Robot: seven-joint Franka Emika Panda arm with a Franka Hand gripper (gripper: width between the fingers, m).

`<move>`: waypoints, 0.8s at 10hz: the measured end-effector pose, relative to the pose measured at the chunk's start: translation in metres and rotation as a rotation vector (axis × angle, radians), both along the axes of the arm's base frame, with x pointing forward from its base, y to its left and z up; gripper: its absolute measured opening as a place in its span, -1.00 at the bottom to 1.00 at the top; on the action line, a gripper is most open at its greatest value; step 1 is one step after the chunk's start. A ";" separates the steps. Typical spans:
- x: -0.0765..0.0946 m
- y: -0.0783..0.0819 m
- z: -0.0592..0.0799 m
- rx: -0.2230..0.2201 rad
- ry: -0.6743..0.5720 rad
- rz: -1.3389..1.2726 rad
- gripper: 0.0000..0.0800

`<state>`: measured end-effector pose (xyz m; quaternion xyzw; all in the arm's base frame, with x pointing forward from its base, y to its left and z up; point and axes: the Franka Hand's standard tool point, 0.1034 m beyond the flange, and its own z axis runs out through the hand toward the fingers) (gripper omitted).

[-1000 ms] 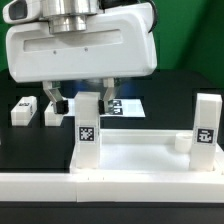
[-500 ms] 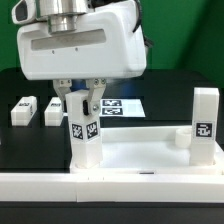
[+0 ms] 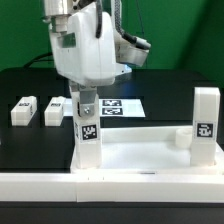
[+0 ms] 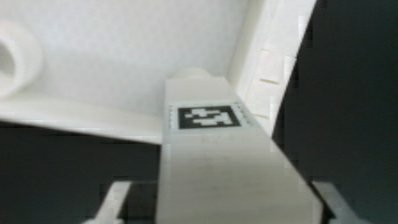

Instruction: Assemble desk

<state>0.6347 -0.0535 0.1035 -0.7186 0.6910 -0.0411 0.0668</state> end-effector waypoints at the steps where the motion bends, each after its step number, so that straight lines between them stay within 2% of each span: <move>1: 0.001 0.001 0.000 0.014 0.003 -0.197 -0.26; 2: 0.001 0.000 0.000 0.025 0.001 -0.414 -0.25; 6: -0.002 -0.002 0.000 0.011 0.009 -0.503 -0.22; 7: -0.002 -0.001 0.000 0.012 0.008 -0.502 0.12; 8: -0.002 -0.001 0.000 0.012 0.008 -0.499 0.12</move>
Offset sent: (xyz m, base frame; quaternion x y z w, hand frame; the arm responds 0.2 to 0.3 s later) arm 0.0196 -0.0032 0.0086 0.0865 0.0084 0.2509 0.9641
